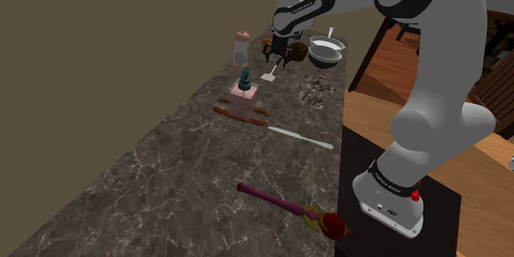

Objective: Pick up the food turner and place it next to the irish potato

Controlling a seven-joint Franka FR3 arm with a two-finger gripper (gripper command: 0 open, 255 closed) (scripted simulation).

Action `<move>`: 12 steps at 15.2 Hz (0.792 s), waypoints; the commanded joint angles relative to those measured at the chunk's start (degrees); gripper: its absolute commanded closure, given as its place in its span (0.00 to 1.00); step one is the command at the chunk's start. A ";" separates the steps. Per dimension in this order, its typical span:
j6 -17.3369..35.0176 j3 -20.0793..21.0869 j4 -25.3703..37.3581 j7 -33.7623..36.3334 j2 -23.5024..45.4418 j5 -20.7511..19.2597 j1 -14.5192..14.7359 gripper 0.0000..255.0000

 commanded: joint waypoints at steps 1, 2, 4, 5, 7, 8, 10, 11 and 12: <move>-1.31 0.28 0.23 -0.23 -1.11 0.40 -0.12 0.00; -2.67 0.54 0.55 -0.47 -2.18 0.79 -0.23 0.00; -5.17 0.96 1.35 -0.87 -3.95 1.46 -0.39 0.00; -5.17 0.96 1.35 -0.87 -3.95 1.47 -0.38 0.00; -5.17 0.96 1.35 -0.87 -3.95 1.47 -0.38 0.00; -5.17 0.96 1.35 -0.87 -3.95 1.47 -0.38 0.00; -5.17 0.96 1.35 -0.87 -3.95 1.47 -0.38 0.00; -5.17 0.96 1.35 -0.87 -3.95 1.47 -0.38 0.00; -5.17 0.96 1.35 -0.87 -3.95 1.47 -0.38 0.00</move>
